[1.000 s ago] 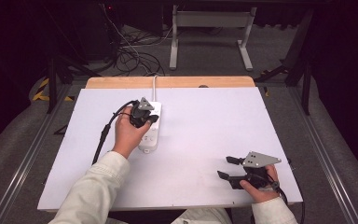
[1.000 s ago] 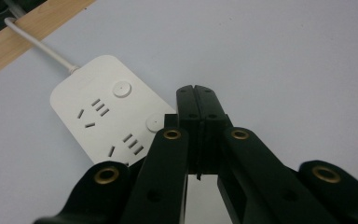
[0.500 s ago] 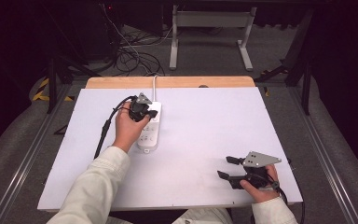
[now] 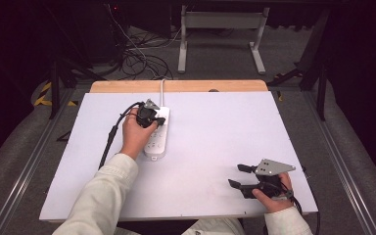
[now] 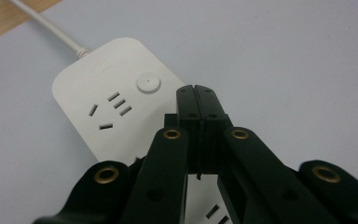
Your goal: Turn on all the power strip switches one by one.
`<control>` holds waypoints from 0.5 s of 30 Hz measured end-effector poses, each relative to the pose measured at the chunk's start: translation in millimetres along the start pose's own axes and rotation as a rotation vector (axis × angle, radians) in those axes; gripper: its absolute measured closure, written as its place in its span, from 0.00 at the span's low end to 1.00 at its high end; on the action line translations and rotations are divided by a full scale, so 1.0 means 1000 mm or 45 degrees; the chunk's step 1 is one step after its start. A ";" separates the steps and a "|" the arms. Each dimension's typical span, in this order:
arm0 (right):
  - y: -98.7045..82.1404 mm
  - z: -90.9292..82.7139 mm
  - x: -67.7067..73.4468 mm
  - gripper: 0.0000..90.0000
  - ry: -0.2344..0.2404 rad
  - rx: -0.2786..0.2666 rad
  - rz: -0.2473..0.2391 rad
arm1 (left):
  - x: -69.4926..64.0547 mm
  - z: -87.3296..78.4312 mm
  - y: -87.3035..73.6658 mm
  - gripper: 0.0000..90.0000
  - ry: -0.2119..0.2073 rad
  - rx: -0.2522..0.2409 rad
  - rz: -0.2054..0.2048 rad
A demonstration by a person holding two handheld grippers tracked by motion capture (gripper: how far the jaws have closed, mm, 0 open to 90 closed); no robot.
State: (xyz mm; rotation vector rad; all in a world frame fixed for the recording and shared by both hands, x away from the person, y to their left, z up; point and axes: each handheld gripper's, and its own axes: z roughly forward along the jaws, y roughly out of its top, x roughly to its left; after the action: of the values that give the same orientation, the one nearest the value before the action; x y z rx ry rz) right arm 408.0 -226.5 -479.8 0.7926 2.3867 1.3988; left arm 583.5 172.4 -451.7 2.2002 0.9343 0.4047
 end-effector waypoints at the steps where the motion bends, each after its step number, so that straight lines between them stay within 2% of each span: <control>1: 0.000 0.000 0.000 0.39 0.000 0.000 0.000 | 0.000 0.000 0.000 1.00 0.002 0.001 0.003; 4: 0.000 0.000 0.000 0.39 0.000 0.000 -0.001 | 0.000 0.001 0.000 1.00 0.013 0.018 0.004; 15: 0.000 0.000 0.000 0.39 0.002 -0.001 0.000 | 0.000 0.002 0.000 1.00 0.004 0.020 -0.024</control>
State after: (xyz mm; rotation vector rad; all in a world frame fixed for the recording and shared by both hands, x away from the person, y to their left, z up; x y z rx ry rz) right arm 407.8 -226.6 -479.6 0.7913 2.3875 1.4004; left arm 584.1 171.5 -453.3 2.2039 0.9620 0.3937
